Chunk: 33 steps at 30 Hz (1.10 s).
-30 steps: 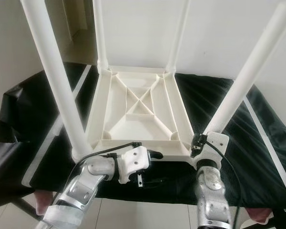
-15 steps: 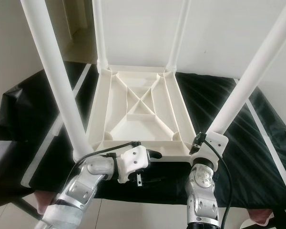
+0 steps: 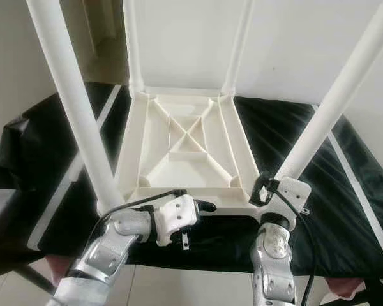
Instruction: Building children table
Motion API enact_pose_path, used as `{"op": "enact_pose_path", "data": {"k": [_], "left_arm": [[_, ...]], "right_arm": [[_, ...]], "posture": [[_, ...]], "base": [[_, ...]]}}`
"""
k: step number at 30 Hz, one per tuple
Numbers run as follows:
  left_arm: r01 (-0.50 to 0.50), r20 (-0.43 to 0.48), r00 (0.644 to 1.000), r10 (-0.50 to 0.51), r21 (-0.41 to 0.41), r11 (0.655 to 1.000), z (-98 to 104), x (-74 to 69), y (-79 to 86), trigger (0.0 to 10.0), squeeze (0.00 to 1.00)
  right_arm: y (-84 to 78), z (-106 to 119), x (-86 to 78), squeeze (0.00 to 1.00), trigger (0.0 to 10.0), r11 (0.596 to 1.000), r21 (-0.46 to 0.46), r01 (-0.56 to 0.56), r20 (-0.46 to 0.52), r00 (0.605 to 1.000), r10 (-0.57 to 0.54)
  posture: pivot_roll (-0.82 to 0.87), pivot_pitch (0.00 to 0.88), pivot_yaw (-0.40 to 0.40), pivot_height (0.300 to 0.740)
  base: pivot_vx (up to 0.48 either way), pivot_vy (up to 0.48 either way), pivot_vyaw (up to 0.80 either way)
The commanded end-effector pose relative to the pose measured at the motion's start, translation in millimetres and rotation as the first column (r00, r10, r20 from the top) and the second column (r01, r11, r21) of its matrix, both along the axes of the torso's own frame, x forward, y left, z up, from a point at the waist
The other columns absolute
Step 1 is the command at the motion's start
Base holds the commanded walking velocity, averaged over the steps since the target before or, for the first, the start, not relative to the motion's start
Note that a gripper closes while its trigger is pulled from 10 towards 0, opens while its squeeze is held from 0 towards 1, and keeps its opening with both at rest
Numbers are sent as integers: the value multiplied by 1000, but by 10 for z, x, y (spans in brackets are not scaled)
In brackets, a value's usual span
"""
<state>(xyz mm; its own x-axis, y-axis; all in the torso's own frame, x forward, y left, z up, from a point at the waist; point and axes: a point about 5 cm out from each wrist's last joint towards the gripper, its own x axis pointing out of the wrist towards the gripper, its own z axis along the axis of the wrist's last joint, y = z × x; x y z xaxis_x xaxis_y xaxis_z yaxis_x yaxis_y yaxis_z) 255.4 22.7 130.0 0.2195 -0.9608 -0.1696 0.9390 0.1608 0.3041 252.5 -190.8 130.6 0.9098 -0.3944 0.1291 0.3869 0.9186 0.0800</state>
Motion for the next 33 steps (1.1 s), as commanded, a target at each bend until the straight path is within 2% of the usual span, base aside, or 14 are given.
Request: {"op": "enact_pose_path", "data": {"k": [1, 2, 4, 5, 6, 8, 11, 12, 15, 16, 21, 27, 31, 33], "left_arm": [[-10, -57, 998, 7, -46, 999, 71, -9, 175, 10000, 0], [-10, -57, 998, 7, -46, 999, 71, -9, 175, 10000, 0], [5, -101, 995, -10, -53, 999, 126, -13, 353, 10000, 0], [5, -101, 995, -10, -53, 999, 126, -13, 353, 10000, 0], [2, -109, 994, -5, -28, 1000, 129, -16, 480, 10000, 0], [-9, -106, 994, 7, -11, 1000, 124, -1, 560, 10000, 0], [-74, -117, 990, 76, 21, 997, 103, 87, 723, 10000, 0], [-74, -117, 990, 76, 21, 997, 103, 87, 723, 10000, 0], [-128, -113, 984, 138, 91, 987, 101, 132, 1005, 10000, 0], [-128, -113, 984, 138, 91, 987, 101, 132, 1005, 10000, 0], [-158, -113, 979, 169, 103, 982, 184, 124, 1205, 10000, 0], [-109, -186, 973, 139, 162, 981, 121, -42, 1314, 10000, 0], [-74, -250, 960, 128, 212, 974, 44, -212, 1393, 10000, 0], [-79, -259, 956, 139, 230, 970, 25, -236, 1428, 10000, 0]], "right_arm": [[-15, -3, -30, 0, 10000, 1000, -10, -27, 7, 1000, 27], [-15, -3, -30, 0, 10000, 1000, -10, -27, 7, 1000, 27], [11, 4, -15, 0, 10000, 998, -6, -61, 16, 998, 61], [11, 4, -15, 0, 10000, 998, -6, -61, 16, 998, 61], [53, 6, 5, 0, 10000, 996, 8, -93, 19, 995, 93], [69, 5, 12, 0, 10000, 995, -7, -101, 14, 995, 101], [69, -10, 23, 0, 10000, 995, -10, -96, 9, 995, 96], [69, -10, 23, 0, 10000, 995, -10, -96, 9, 995, 96], [60, -22, 46, 0, 10000, 995, -12, -97, 4, 995, 97], [60, -22, 46, 0, 10000, 995, -12, -97, 4, 995, 97], [31, -16, 73, 0, 10000, 995, -14, -94, 8, 995, 94], [29, -16, 93, 0, 10000, 996, -3, -85, 14, 996, 85], [33, -28, 101, 0, 10000, 997, 4, -80, 14, 997, 80], [33, -30, 105, 0, 10000, 997, 5, -79, 13, 997, 79]], "posture": [[-9, 0, -65, 740], [-9, 0, -65, 740], [-8, 0, -63, 740], [-8, 0, -63, 740], [-8, 0, -60, 740], [-9, 0, -60, 740], [-6, 0, -63, 740], [-6, 0, -63, 740], [-1, 0, -66, 740], [-1, 0, -66, 740], [6, 0, -69, 740], [14, 0, -61, 740], [18, 0, -59, 740], [21, 0, -60, 740]], "base": [[0, 0, 0], [0, 0, 0], [0, 0, 0], [0, 0, 0], [0, 0, 0], [0, 0, 0], [0, 0, 0], [0, 0, 0], [0, 0, 0], [0, 0, 0], [0, 0, 0], [0, 0, 0], [0, 0, 0], [0, 0, 0]]}}
